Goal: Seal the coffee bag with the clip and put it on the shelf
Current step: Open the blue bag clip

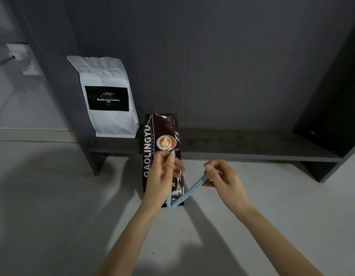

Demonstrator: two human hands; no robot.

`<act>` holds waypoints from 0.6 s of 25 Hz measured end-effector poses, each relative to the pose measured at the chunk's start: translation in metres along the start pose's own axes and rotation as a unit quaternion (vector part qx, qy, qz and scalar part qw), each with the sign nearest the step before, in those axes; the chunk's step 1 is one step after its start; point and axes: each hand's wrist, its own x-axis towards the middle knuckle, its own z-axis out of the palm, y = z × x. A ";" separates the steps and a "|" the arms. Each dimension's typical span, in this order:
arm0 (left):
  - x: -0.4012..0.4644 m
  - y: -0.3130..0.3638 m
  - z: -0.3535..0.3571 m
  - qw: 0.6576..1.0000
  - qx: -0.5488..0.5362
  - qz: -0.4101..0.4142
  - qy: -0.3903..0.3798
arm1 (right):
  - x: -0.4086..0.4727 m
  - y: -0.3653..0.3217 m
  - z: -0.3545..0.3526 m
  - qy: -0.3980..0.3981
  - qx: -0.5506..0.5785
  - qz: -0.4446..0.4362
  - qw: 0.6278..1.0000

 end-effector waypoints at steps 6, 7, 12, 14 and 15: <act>0.003 0.009 0.011 0.965 -0.245 -0.092 0.029 | -0.010 0.013 0.019 -0.093 -0.063 0.022 0.993; 0.005 0.009 0.011 0.955 -0.278 -0.099 0.026 | -0.012 0.014 0.022 -0.102 -0.033 0.034 0.994; 0.017 0.005 -0.002 0.977 -0.178 -0.113 0.027 | -0.007 0.017 0.023 -0.087 0.100 0.088 0.987; 0.025 0.000 -0.010 0.984 -0.119 -0.128 0.019 | 0.001 0.019 0.021 -0.069 0.098 0.085 0.989; 0.030 -0.002 -0.014 0.987 -0.094 -0.131 0.008 | 0.005 0.019 0.019 -0.063 0.097 0.085 0.990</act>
